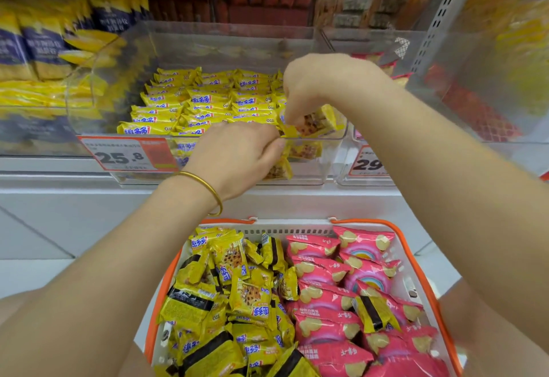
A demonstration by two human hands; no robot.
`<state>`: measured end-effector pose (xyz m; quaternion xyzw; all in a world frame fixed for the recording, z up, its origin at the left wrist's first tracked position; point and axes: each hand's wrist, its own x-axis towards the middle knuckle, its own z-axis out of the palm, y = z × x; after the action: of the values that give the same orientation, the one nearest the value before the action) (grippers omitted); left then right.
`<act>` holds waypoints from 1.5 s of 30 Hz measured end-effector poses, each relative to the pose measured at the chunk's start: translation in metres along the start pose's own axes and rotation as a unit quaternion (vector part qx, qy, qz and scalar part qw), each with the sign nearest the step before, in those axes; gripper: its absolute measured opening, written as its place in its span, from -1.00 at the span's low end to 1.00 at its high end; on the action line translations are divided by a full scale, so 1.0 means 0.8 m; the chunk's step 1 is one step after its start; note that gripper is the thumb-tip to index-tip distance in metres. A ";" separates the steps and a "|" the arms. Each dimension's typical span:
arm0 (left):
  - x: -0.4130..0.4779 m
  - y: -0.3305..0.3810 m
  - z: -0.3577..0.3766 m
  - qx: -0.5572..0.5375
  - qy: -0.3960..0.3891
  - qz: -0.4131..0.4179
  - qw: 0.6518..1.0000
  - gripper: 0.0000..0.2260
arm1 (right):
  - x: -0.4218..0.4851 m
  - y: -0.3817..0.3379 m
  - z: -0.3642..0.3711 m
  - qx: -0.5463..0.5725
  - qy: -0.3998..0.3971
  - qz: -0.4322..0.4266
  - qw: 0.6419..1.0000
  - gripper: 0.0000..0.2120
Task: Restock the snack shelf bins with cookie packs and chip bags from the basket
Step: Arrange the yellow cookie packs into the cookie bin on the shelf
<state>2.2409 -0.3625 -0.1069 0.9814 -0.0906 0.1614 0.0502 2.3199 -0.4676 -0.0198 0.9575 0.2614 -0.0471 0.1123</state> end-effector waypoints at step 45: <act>-0.074 0.002 -0.006 -0.040 -0.036 0.032 0.998 -0.72 | -0.114 -0.007 0.137 0.293 0.203 -0.154 0.921 -0.86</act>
<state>2.1842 -0.3542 -0.1218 0.9805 -0.1296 0.1235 0.0810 2.2351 -0.5339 -0.1134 0.8844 0.3977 0.0575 -0.2373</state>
